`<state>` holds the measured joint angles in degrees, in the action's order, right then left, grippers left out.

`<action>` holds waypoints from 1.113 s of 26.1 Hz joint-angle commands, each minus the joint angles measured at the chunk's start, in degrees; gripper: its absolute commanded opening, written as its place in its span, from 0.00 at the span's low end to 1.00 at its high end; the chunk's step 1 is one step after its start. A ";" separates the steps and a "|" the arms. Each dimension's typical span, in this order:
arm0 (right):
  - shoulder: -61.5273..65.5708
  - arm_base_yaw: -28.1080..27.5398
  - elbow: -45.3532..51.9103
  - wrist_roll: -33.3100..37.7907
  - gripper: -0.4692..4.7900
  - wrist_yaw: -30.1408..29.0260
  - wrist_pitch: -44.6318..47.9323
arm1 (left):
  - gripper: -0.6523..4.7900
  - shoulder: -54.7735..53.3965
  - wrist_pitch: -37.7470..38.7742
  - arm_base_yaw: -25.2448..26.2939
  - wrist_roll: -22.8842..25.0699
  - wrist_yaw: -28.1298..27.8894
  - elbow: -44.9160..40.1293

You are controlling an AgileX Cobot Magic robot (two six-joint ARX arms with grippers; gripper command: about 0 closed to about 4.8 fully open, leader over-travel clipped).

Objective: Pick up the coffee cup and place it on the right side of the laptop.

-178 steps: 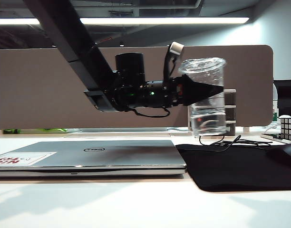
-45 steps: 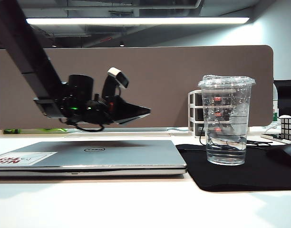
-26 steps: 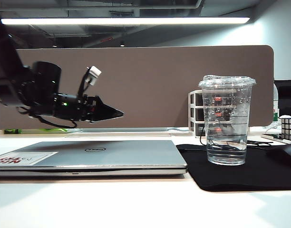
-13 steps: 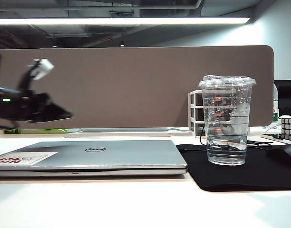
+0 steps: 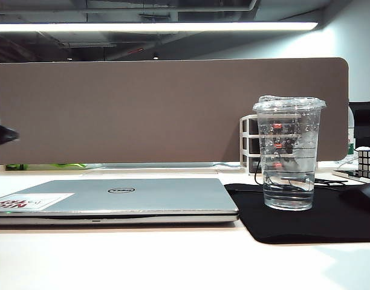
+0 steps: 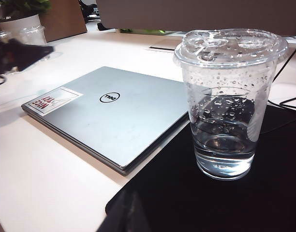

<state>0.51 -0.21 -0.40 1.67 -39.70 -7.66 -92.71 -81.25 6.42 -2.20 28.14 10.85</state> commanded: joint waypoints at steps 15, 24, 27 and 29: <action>-0.22 0.09 0.37 0.26 0.09 -1.77 0.42 | 0.11 18.84 2.69 -1.53 -5.29 -4.61 -10.51; -0.26 -0.02 0.37 0.22 0.09 0.55 0.57 | 0.11 47.95 35.63 -1.70 -2.34 -8.83 -10.45; -0.28 -0.02 0.37 0.20 0.09 1.88 0.61 | 0.11 55.06 41.86 -1.70 -1.03 -9.09 -10.45; -0.31 -0.02 0.37 -0.17 0.09 5.49 1.05 | 0.11 62.31 51.06 -1.70 -0.13 -10.54 -10.45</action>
<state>0.25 -0.21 -0.40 1.87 -36.86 -7.64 -32.23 -34.81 4.73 -3.55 18.74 0.30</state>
